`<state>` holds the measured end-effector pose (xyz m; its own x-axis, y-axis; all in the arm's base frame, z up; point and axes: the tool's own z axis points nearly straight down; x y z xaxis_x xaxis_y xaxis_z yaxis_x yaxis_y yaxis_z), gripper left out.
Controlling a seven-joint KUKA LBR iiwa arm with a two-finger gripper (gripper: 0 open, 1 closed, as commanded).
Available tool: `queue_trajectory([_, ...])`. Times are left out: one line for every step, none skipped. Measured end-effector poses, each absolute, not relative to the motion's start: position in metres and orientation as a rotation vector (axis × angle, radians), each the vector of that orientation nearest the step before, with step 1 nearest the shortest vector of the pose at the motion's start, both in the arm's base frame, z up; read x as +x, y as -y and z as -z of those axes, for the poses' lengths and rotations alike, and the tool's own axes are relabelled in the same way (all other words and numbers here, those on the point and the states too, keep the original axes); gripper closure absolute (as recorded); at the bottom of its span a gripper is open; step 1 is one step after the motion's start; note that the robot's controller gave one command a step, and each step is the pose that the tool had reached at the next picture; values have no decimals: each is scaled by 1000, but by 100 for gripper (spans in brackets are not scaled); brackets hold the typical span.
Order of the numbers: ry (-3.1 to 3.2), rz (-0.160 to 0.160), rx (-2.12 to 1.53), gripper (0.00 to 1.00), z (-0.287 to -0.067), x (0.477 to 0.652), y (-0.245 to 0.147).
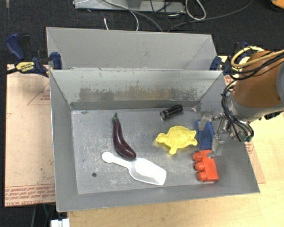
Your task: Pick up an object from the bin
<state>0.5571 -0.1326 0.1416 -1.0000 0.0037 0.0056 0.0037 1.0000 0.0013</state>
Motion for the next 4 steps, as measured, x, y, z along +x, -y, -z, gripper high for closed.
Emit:
queue_trajectory([3143, 0, -1, 0, -146, 559, 132])
queue_trajectory([3148, 1, -71, 0, -94, 606, 113])
queue_trajectory([3144, 0, -83, 0, -74, 602, 94])
queue_trajectory([3134, 7, 1, 0, -93, 602, 85])
